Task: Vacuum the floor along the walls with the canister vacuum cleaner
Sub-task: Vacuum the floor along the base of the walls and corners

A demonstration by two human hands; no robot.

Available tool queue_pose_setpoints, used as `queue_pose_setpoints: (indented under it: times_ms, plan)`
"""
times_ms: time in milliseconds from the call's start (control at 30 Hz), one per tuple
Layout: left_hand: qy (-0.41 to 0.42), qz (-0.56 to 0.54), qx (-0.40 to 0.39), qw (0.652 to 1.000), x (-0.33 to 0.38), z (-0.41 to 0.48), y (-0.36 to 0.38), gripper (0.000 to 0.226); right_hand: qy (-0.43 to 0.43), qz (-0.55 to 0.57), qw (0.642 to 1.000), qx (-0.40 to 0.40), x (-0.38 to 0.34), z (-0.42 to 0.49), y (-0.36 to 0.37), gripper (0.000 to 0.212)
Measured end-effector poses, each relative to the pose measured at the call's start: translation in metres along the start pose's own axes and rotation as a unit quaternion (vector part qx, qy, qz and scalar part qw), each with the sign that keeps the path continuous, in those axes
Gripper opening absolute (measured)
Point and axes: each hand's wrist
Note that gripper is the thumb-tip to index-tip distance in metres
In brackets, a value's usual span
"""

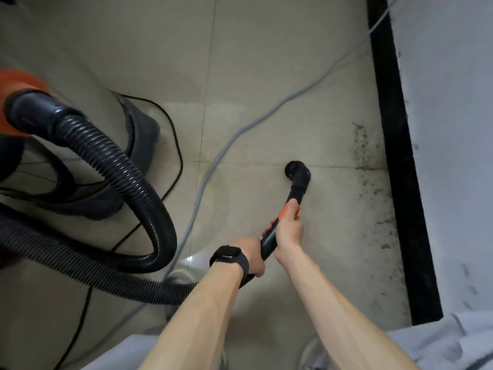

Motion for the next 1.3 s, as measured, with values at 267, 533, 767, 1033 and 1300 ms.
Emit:
queue_pose_setpoints:
  times_ms: [267, 533, 767, 1033, 1300]
  plan:
    - [0.077, 0.014, -0.068, 0.995, 0.063, 0.042, -0.022, 0.055, -0.079, -0.122, 0.983, 0.113, -0.039, 0.048, -0.037, 0.069]
    - [0.097, 0.104, -0.214, 0.966, 0.08, 0.074, -0.063, 0.08, -0.096, -0.192, 0.969, 0.119, -0.032, 0.057, -0.045, 0.06]
    - [0.071, 0.141, -0.245, 0.957, 0.033, 0.071, -0.046, 0.061, -0.12, -0.138, 0.982, 0.043, 0.001, 0.036, -0.03, 0.051]
    - [0.002, 0.076, -0.25, 0.965, -0.033, 0.046, -0.056, 0.058, -0.131, -0.172, 0.975, -0.051, 0.026, 0.018, 0.028, 0.051]
    - [0.032, 0.147, -0.281, 0.948, 0.025, 0.025, -0.067, 0.025, -0.099, -0.117, 0.979, 0.135, 0.024, 0.008, -0.013, 0.055]
Point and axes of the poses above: each hand's wrist, its own z-axis towards the middle knuckle, its own y-axis out of the palm, x = y × z, and after that the axes turned 5 degrees about z, right-handed
